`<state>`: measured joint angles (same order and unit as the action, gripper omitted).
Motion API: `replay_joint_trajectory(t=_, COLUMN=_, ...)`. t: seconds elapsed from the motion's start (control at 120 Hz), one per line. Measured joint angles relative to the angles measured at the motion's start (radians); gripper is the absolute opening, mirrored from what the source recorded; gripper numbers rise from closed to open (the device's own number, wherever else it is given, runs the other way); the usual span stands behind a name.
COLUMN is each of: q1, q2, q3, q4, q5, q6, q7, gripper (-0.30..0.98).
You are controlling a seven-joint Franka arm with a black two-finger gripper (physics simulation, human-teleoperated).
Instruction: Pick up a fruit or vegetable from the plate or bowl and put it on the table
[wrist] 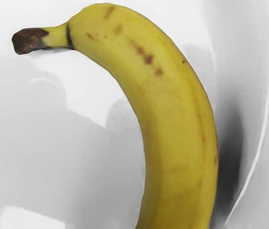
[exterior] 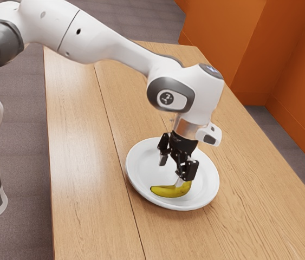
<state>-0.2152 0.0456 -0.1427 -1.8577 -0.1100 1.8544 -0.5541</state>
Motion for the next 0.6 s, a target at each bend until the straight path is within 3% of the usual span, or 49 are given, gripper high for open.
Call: replay_joint_trajectory(t=0.6, q1=0.002, q2=0.011, q3=0.015, q4=-0.005, q5=-0.003, q6=0.011, q7=0.023, gripper=0.69)
